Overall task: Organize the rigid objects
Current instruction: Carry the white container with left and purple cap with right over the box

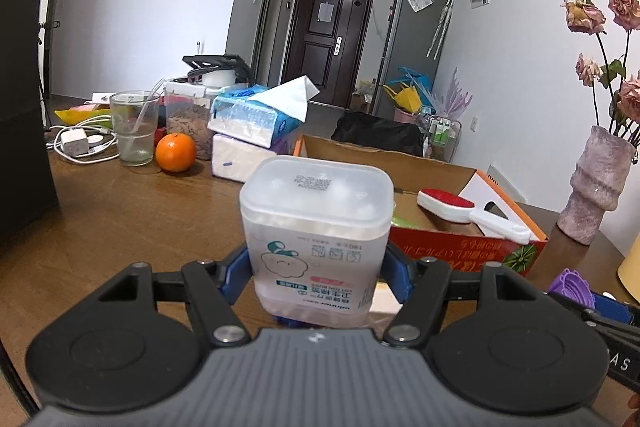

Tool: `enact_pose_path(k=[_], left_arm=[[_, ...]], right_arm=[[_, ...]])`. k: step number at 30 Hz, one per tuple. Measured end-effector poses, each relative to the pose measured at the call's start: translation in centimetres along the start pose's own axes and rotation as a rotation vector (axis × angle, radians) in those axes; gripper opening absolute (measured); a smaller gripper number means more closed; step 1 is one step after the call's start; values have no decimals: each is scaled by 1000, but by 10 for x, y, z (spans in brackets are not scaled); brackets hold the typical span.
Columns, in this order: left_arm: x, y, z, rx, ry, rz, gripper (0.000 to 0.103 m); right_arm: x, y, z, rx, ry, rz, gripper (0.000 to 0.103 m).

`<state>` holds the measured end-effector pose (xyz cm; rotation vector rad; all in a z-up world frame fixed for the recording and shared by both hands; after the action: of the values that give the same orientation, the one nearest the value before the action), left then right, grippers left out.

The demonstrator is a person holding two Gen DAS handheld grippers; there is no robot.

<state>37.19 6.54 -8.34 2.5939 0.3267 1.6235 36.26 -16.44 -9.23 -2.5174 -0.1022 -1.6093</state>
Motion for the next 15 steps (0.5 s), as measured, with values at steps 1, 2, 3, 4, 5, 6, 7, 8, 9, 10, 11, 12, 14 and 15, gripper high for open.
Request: enact_pose_path(k=[1, 2, 3, 4, 5, 6, 7, 8, 9, 10, 11, 12, 14, 15], left_arm=[[2, 2, 3, 0, -1, 3, 69], [3, 3, 4, -1, -2, 3, 69], [5, 4, 7, -2, -2, 2, 69], [7, 5, 9, -2, -1, 0, 69], [9, 6, 11, -1, 1, -2, 69], [10, 7, 14, 0, 2, -3, 69], [12, 8, 16, 2, 4, -2, 69], [13, 9, 18, 6, 4, -1, 69], [15, 10, 22, 11, 4, 3, 69], [16, 10, 24, 15, 4, 3, 69], [17, 11, 26, 18, 3, 4, 69], [18, 12, 28, 20, 0, 5, 69], [21, 14, 33, 21, 3, 11, 69], [23, 14, 35, 21, 6, 14, 69]], right_arm=[[2, -1, 1, 2, 3, -2, 53], [4, -2, 3, 3, 5, -6, 53], [6, -2, 4, 2, 8, -10, 53], [8, -2, 6, 3, 10, -14, 53], [10, -3, 7, 5, 11, -15, 53], [12, -4, 9, 8, 13, -16, 53], [15, -4, 11, 10, 14, -17, 53], [16, -4, 13, 11, 17, -18, 53], [19, -4, 15, 13, 19, -18, 53], [21, -4, 18, 15, 19, -19, 53], [23, -4, 20, 16, 19, -19, 53], [25, -4, 22, 16, 21, -19, 53], [30, -4, 27, 18, 25, -15, 53], [32, -3, 29, 20, 26, -14, 53]])
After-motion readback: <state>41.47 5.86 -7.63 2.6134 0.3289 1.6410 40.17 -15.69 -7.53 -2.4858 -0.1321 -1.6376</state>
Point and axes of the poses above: each gripper's, at about its wrist camera, not at the fingertips, and z roughly the way its jaws point, y to its right, x to its top, the point moved 6 cm from there along z, roughly the way its jaws point
